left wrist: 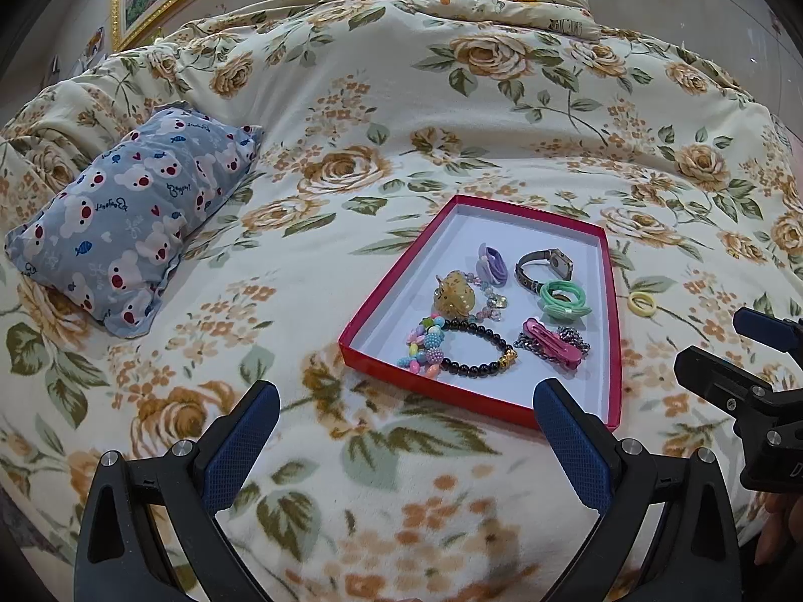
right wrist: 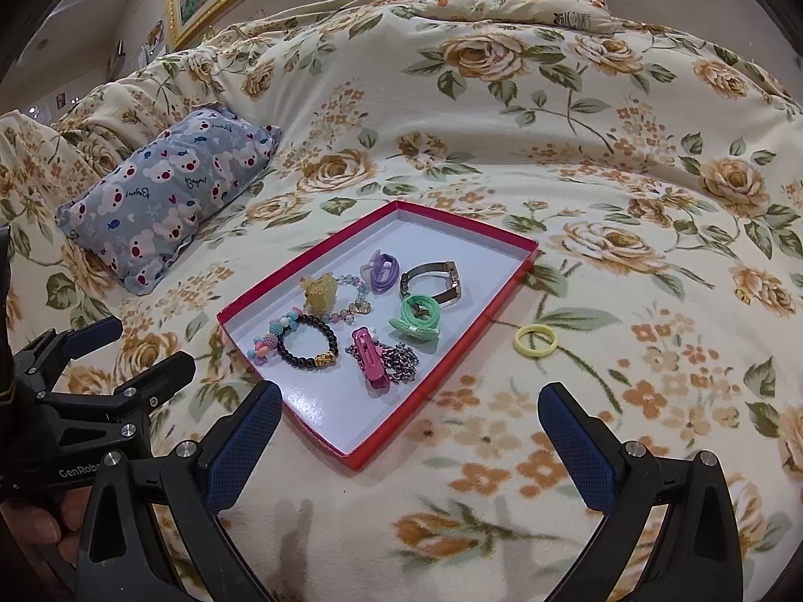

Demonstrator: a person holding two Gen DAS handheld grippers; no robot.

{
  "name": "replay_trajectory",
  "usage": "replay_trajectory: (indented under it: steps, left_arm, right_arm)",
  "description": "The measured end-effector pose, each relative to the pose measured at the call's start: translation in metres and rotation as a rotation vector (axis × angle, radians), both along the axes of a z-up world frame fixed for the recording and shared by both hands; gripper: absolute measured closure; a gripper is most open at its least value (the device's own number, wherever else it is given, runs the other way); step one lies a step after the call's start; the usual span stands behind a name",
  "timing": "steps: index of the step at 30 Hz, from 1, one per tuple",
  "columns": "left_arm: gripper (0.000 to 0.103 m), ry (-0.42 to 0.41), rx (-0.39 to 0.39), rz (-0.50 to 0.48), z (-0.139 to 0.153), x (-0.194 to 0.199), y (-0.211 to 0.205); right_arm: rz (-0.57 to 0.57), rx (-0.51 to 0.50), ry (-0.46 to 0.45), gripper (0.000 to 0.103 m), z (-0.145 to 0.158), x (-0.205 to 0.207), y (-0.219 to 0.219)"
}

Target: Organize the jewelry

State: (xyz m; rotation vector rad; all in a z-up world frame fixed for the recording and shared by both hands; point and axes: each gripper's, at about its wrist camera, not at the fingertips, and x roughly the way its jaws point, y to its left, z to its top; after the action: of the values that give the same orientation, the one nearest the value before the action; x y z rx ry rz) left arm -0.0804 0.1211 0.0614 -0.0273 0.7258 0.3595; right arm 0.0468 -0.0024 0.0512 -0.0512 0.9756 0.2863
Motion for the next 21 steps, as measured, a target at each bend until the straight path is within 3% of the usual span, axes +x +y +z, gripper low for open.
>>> replay_trajectory:
  steps: [21]
  left_arm:
    - [0.001,-0.005,0.011,0.004,0.0025,-0.002,-0.001]
  right_arm:
    - [0.004,0.01,-0.004,0.0,0.0012,-0.0015,0.0024]
